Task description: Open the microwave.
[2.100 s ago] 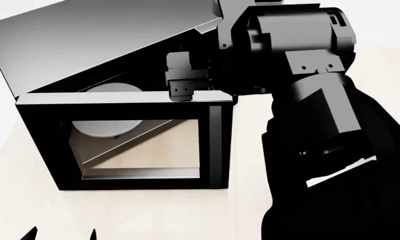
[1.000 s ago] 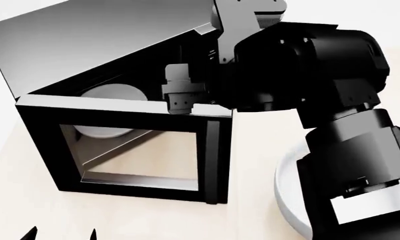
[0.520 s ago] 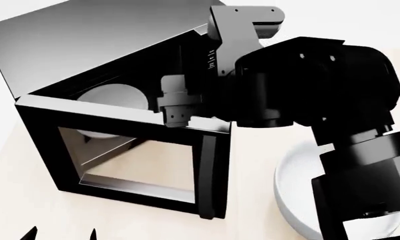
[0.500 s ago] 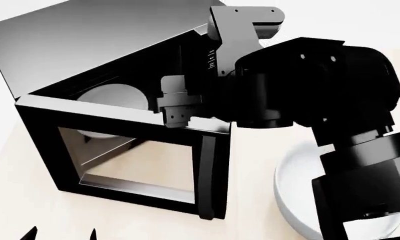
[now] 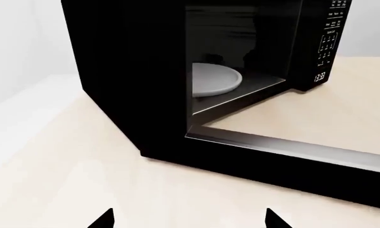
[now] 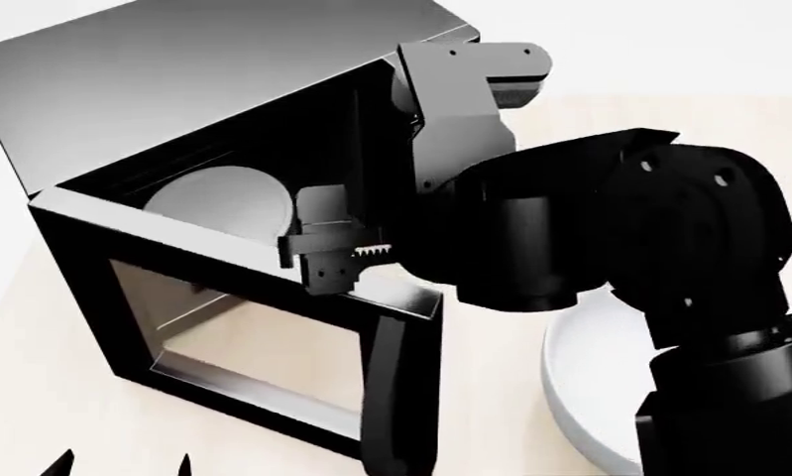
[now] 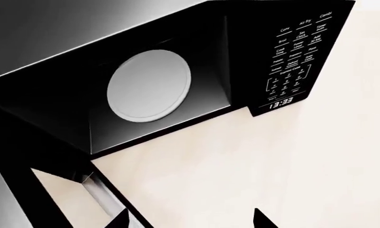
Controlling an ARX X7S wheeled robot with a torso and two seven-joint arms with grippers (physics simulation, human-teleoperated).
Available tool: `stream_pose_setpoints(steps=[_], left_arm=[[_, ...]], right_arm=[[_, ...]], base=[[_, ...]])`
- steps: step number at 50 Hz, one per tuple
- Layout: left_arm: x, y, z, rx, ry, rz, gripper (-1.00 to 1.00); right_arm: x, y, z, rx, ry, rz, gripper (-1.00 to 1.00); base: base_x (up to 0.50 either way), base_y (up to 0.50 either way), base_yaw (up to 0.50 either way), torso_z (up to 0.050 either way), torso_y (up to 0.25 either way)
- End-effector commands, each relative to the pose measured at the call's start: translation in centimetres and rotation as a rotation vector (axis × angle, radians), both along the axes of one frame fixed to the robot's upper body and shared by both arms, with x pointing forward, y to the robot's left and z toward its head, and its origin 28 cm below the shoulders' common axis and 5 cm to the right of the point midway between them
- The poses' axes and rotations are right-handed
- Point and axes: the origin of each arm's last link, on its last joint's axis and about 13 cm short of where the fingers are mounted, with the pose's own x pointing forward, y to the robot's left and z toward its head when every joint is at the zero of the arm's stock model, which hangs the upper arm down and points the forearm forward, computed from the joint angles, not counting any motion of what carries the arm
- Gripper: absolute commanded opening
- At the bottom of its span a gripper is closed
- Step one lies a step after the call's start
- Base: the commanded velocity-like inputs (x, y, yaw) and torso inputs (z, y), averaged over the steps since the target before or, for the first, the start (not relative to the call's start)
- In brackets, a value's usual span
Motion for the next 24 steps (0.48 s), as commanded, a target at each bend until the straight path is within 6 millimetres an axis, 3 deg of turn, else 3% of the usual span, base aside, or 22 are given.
stream_pose_setpoints(steps=[1,24], left_arm=[[0.0,0.0,0.0,0.000,0.000,0.000,1.00],[0.0,0.0,0.0,0.001,0.000,0.002,1.00]], right_arm=[[-2.3,1.8,-1.0,0.092,0.055,0.162,1.00],[-4.6,2.5,-1.5,0.133,0.061,0.231,1.00]], base=[[0.00,0.00,0.00,0.000,-0.010],[0.00,0.00,0.00,0.000,-0.002]])
